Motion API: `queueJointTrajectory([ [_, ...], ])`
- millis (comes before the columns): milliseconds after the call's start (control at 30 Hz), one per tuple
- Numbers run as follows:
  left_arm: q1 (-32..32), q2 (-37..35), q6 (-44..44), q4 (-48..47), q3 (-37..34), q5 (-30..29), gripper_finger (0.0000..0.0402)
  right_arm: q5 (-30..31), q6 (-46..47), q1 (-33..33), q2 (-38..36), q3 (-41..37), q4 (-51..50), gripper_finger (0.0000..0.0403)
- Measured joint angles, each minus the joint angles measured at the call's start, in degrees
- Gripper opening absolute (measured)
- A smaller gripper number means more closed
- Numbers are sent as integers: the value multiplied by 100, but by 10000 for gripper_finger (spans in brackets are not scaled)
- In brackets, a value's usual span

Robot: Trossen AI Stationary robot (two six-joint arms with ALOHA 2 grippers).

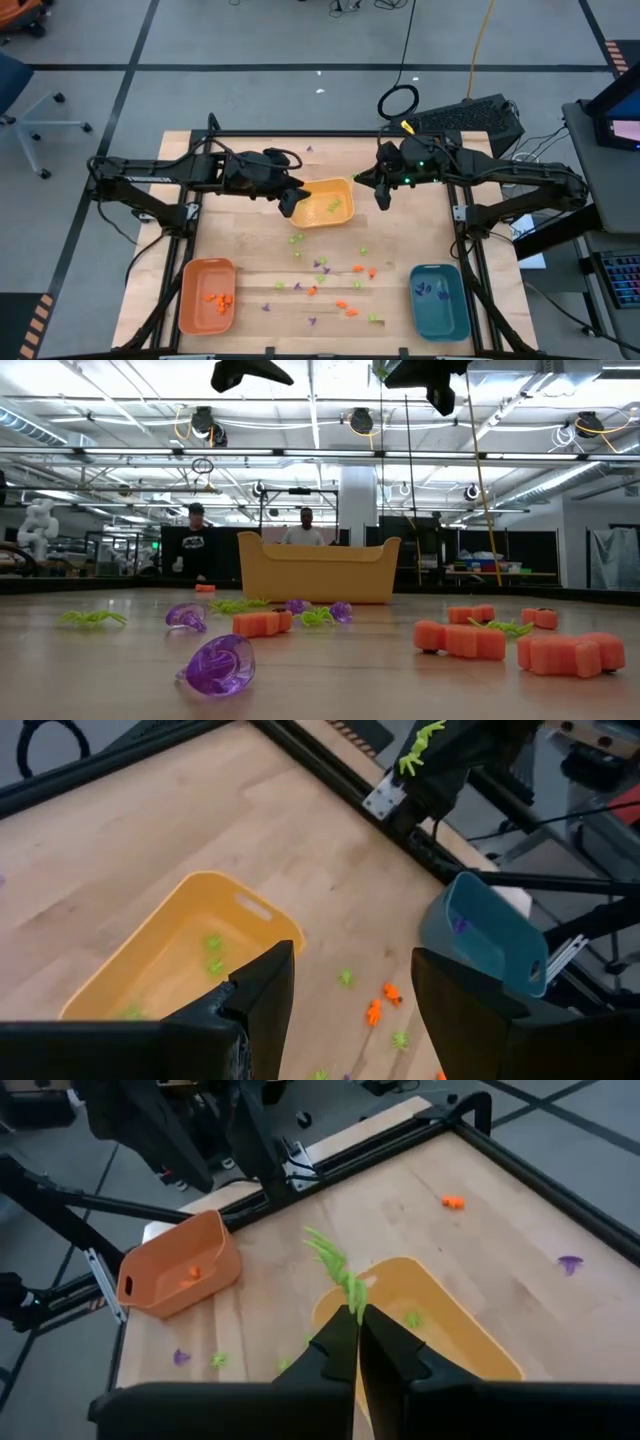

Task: Sort Halloween decoration
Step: Put the green spider toy into the yellow bin

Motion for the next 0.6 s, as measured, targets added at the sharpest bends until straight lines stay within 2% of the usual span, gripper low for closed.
queueJointTrajectory([
  [300, 2, 0, 0, 128, 0, -12, 208, -4, -463, 0, -17, 1, 189, 0],
  [433, 2, 0, 0, 132, 0, -12, 208, -7, -1331, 0, -17, 2, 211, 0],
  [600, 2, 0, 2, 129, 0, -12, 208, -14, -2893, 0, -17, 1, 518, 0],
])
